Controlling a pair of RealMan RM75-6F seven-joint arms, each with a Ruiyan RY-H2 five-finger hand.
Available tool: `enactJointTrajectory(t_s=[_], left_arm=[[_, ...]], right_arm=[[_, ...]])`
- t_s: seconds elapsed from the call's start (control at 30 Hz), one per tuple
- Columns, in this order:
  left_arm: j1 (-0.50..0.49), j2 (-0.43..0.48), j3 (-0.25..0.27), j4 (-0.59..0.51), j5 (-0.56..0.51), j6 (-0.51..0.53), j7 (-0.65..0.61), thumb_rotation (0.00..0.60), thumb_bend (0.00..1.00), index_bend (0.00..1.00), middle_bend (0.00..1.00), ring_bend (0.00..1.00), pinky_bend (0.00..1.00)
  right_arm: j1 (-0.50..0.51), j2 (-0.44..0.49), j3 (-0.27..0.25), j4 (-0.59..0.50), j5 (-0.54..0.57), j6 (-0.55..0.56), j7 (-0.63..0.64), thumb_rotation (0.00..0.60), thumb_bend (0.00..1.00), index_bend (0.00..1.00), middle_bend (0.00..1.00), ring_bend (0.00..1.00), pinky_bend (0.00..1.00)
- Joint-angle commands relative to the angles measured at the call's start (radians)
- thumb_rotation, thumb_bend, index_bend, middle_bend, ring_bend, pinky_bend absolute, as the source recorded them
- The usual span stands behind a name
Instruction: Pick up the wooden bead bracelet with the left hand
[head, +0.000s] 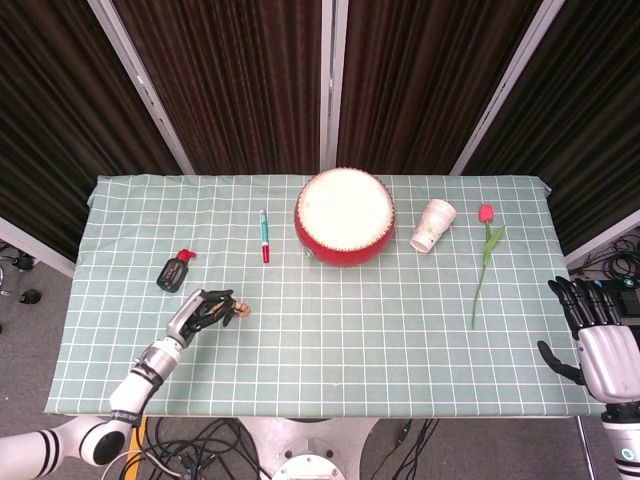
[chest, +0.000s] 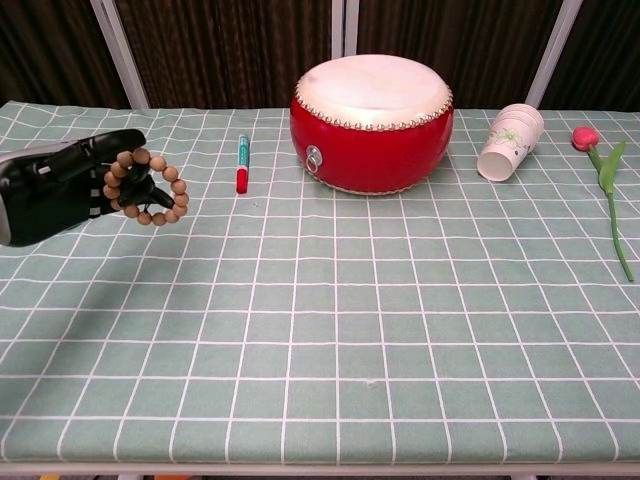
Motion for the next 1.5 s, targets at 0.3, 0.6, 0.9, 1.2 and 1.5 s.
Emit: enactJointTrajectory(t_s=[0.3, 0.6, 0.9, 1.2, 1.5], left_arm=[[0.021, -0.016, -0.031, 0.007, -0.037, -0.014, 0.042, 0.383, 0.39, 0.73, 0.81, 0.45, 0.09], [0.035, -0.019, -0.048, 0.011, -0.031, -0.029, 0.035, 0.375, 0.41, 0.73, 0.8, 0.45, 0.09], [0.04, -0.016, -0.051, 0.024, 0.017, -0.042, -0.008, 0.19, 0.5, 0.64, 0.72, 0.44, 0.09], [0.041, -0.02, -0.044, 0.043, 0.065, -0.036, -0.038, 0.168, 0.52, 0.59, 0.68, 0.43, 0.09], [0.034, -0.021, -0.043, 0.049, 0.074, -0.04, -0.032, 0.24, 0.52, 0.59, 0.68, 0.43, 0.09]], right_arm=[[0.0, -0.003, 0.0, 0.0, 0.005, -0.001, -0.003, 0.6, 0.22, 0.0, 0.06, 0.0, 0.0], [0.0, -0.002, 0.0, -0.005, 0.007, -0.001, -0.008, 0.6, 0.22, 0.0, 0.06, 0.0, 0.0], [0.0, -0.002, 0.0, -0.008, 0.008, -0.001, -0.009, 0.6, 0.21, 0.0, 0.06, 0.0, 0.0], [-0.001, -0.001, 0.0, -0.009, 0.012, -0.001, -0.007, 0.6, 0.21, 0.0, 0.06, 0.0, 0.0], [-0.003, -0.002, -0.001, -0.005, 0.015, -0.002, -0.004, 0.6, 0.21, 0.0, 0.06, 0.0, 0.0]])
